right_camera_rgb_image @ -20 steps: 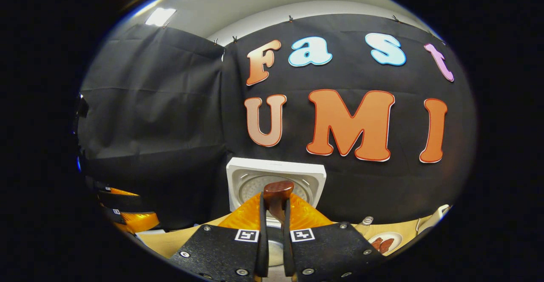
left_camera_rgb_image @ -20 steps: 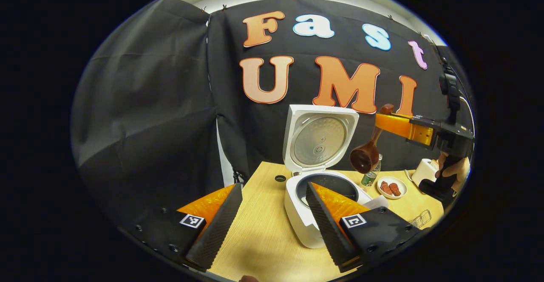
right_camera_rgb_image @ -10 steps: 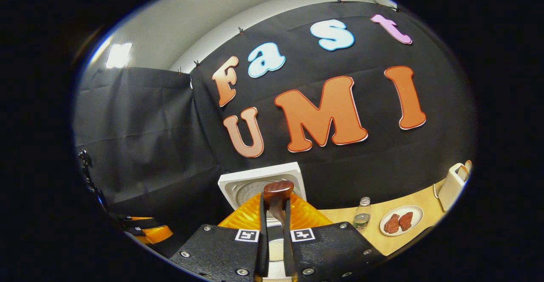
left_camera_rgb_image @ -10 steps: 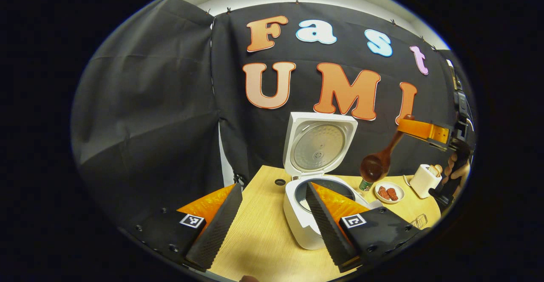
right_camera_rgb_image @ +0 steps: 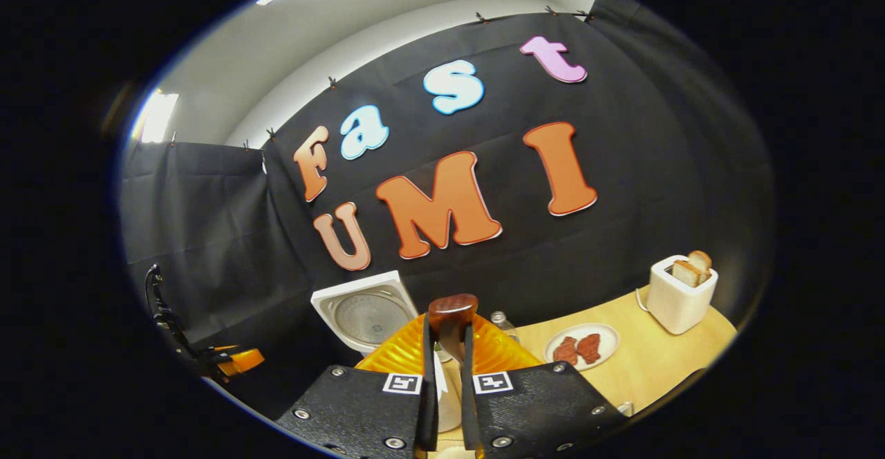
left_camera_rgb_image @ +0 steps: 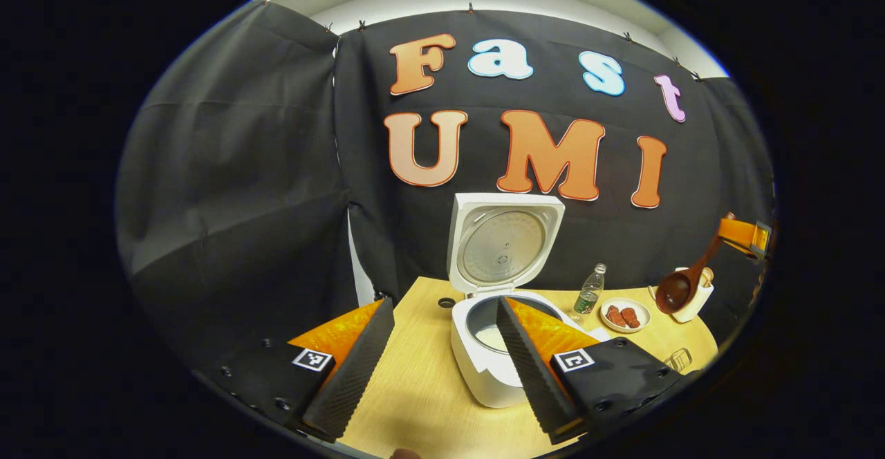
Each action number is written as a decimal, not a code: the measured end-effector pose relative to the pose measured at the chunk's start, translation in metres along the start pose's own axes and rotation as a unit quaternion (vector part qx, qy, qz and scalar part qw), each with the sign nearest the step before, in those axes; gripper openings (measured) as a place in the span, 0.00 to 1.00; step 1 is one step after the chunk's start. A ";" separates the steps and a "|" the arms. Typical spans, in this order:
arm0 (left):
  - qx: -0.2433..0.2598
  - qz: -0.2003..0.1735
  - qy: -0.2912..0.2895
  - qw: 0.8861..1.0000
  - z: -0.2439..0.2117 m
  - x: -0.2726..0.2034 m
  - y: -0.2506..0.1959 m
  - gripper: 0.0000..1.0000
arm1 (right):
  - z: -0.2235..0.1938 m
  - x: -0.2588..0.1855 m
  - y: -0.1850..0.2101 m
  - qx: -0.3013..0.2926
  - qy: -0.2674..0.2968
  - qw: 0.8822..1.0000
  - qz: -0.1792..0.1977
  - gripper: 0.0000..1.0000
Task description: Close the left gripper, press the button to open the rice cooker; take a wooden spoon from the chopstick holder with the right hand, scoop a spoonful of rice and pour it into the rice cooker, then put the wooden spoon back into the chopstick holder.
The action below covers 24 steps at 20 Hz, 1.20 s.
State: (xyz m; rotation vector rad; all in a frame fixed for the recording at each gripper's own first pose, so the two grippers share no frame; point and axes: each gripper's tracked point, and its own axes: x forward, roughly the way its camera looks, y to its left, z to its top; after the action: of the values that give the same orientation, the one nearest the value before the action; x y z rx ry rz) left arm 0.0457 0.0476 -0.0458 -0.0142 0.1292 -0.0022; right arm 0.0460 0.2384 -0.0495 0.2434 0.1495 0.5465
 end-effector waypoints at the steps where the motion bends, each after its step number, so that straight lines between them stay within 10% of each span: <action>1: -0.002 -0.001 0.000 1.000 -0.001 -0.001 -0.002 1.00 | -0.002 -0.010 -0.016 0.000 0.001 1.000 -0.014 0.13; 10: 0.000 -0.007 0.010 1.000 -0.012 -0.019 -0.018 1.00 | -0.068 -0.069 -0.142 0.027 0.050 0.991 -0.121 0.13; 24: 0.014 0.000 0.017 1.000 -0.014 -0.020 -0.032 1.00 | -0.172 -0.058 -0.197 0.105 0.113 0.979 -0.133 0.14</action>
State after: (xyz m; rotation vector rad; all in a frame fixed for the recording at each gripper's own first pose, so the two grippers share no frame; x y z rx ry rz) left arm 0.0236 0.0157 -0.0566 0.0143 0.1632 -0.0052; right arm 0.0590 0.0769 -0.2629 0.3613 0.4558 0.2889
